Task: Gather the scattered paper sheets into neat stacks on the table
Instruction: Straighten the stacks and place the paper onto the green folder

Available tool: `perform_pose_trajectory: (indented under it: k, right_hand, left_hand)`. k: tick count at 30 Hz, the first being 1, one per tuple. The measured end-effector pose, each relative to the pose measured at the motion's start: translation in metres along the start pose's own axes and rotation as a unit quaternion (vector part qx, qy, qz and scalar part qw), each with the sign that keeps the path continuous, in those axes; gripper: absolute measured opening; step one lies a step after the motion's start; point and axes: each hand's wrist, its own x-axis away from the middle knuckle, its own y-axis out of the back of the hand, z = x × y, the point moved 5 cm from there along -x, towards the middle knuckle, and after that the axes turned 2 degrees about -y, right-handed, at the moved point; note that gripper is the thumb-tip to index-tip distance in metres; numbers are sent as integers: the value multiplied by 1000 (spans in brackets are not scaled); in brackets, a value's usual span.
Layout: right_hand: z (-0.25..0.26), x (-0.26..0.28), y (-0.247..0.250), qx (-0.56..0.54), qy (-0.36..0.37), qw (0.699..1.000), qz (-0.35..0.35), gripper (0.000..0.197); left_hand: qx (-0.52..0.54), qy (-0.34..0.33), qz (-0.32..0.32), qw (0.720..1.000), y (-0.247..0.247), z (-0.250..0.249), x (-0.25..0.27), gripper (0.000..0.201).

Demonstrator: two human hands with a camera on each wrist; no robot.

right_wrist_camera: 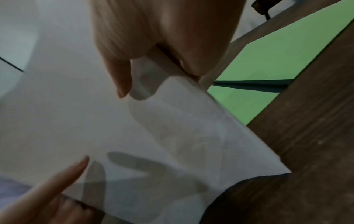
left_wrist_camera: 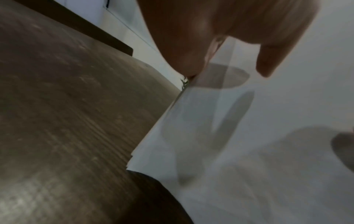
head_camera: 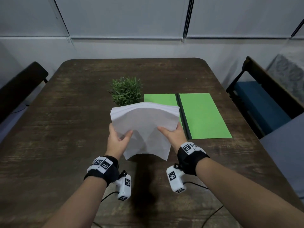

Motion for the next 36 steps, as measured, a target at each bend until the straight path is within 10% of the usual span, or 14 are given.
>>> perform_pose_trajectory:
  k: [16, 25, 36]
  right_hand:
    - [-50, -22, -43, 215, -48, 972, 78, 45]
    - [-129, -26, -172, 263, -158, 939, 156, 44]
    - [-192, -37, -211, 309, -242, 916, 85, 63]
  left_hand:
    - [-372, 144, 115, 910, 65, 47, -34, 34]
    - [-440, 278, 133, 843, 187, 105, -61, 38]
    - [-410, 334, 81, 845, 225, 173, -86, 38]
